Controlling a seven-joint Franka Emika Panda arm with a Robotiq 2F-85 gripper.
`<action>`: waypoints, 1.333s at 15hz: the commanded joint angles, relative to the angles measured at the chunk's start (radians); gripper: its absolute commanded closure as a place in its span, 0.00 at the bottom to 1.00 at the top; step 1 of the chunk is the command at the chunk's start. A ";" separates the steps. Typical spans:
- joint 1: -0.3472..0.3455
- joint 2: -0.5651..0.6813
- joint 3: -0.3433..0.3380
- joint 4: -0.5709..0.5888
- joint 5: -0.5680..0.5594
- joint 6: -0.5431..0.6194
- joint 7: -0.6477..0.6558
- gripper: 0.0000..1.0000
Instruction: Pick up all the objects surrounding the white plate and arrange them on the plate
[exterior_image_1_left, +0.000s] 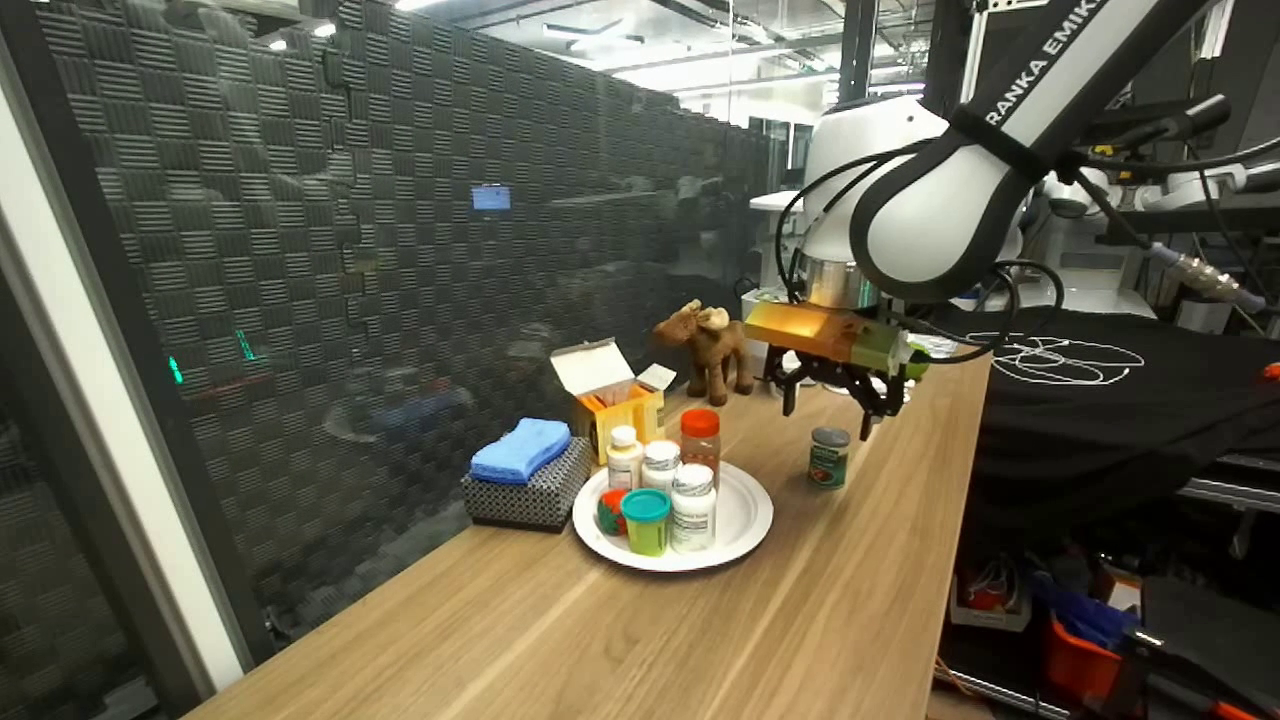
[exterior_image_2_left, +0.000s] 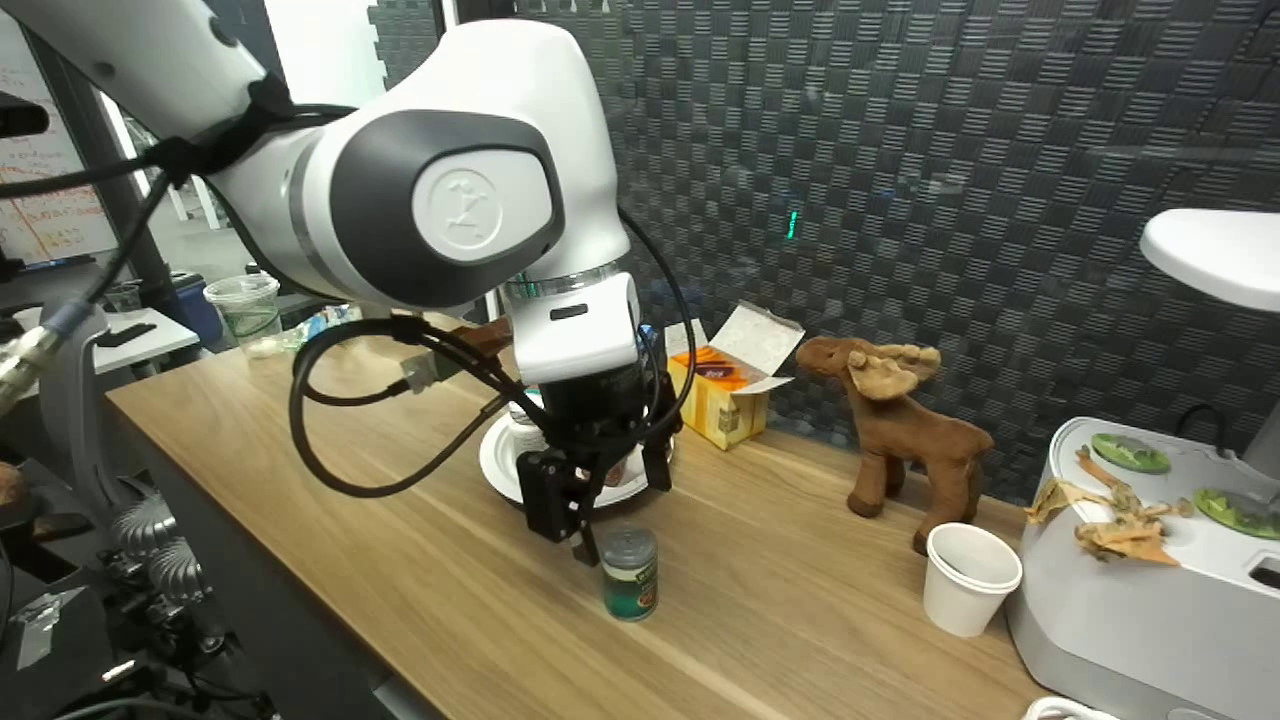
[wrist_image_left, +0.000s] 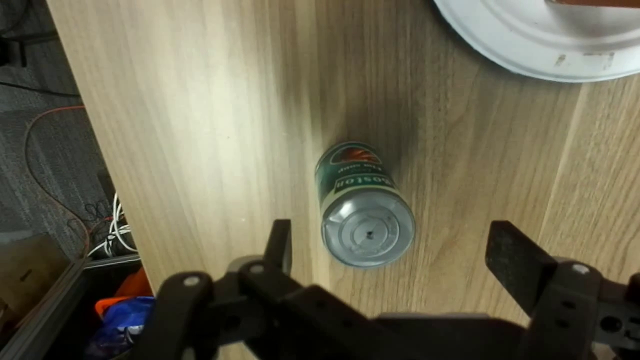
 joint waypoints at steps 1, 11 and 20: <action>0.020 -0.024 -0.019 -0.002 -0.010 -0.026 -0.003 0.00; 0.016 0.030 -0.022 0.019 0.017 -0.021 -0.026 0.25; 0.024 0.001 -0.033 -0.002 -0.006 -0.021 0.000 0.80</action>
